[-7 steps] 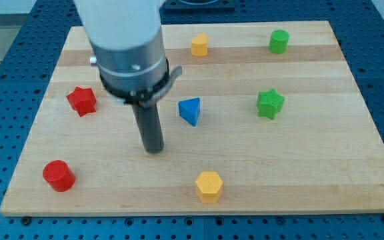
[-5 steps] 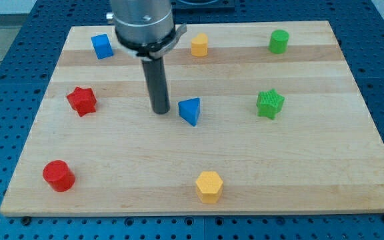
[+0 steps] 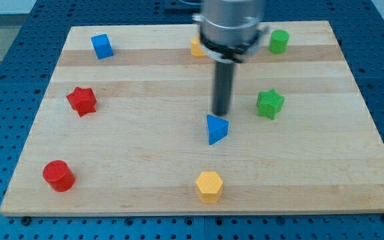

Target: Slide blue triangle to the bottom right of the board

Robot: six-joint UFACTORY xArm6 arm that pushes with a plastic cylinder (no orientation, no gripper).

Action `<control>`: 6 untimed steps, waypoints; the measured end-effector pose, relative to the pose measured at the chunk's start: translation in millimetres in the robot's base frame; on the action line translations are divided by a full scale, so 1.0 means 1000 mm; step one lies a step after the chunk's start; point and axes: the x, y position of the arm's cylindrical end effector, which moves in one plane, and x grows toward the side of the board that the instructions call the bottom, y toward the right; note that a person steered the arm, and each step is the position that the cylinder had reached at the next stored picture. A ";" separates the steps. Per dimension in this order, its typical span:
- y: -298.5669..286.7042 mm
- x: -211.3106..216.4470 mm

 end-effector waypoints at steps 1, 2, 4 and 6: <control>-0.025 0.001; -0.040 0.005; -0.023 0.059; 0.035 0.054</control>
